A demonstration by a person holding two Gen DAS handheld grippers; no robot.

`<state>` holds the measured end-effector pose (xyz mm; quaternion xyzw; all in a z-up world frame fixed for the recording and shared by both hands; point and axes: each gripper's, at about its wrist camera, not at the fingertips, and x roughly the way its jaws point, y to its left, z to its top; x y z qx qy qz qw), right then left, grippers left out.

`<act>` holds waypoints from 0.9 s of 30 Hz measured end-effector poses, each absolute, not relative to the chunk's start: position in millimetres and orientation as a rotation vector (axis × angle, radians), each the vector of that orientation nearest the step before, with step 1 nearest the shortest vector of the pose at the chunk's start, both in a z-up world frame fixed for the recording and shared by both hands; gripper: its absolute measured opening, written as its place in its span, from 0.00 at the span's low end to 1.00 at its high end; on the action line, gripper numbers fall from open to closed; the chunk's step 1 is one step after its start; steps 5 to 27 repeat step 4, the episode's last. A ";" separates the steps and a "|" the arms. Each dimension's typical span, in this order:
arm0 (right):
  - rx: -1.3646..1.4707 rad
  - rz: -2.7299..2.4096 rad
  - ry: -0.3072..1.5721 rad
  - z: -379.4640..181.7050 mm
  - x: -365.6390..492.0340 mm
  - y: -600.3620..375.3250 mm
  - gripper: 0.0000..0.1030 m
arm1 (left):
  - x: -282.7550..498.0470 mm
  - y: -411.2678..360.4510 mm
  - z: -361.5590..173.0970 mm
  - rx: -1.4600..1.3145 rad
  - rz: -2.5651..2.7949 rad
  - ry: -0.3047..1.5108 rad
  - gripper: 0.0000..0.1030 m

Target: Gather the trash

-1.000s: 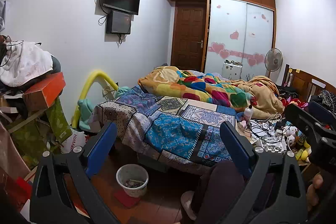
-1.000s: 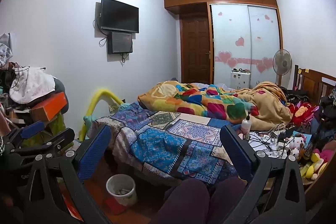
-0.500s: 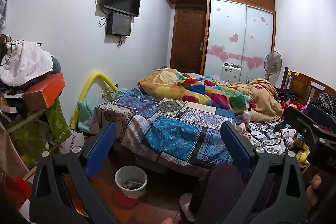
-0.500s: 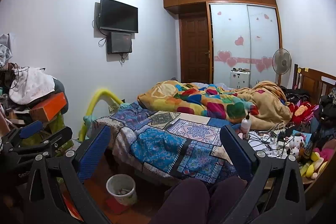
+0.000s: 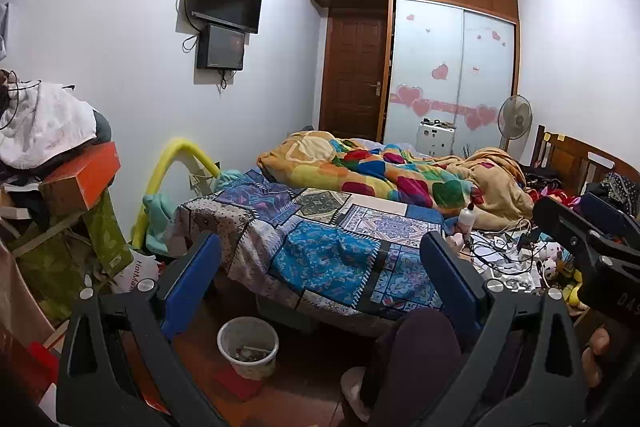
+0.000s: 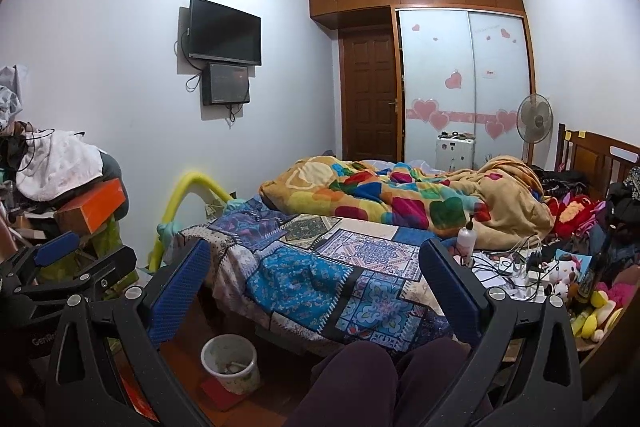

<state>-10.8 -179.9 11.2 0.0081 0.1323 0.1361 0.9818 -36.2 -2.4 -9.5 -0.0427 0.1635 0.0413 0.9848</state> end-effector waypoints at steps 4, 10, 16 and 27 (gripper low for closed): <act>0.017 0.272 0.266 11.0 -11.1 -179.3 1.00 | -36.2 -2.1 -9.0 -0.086 0.087 0.326 0.97; 0.017 0.272 0.266 11.0 -11.1 -179.3 1.00 | -36.2 -2.1 -9.0 -0.086 0.087 0.326 0.97; 0.017 0.272 0.266 11.0 -11.1 -179.3 1.00 | -36.2 -2.1 -9.0 -0.086 0.087 0.326 0.97; 0.017 0.272 0.266 11.0 -11.1 -179.3 1.00 | -36.2 -2.1 -9.0 -0.086 0.087 0.326 0.97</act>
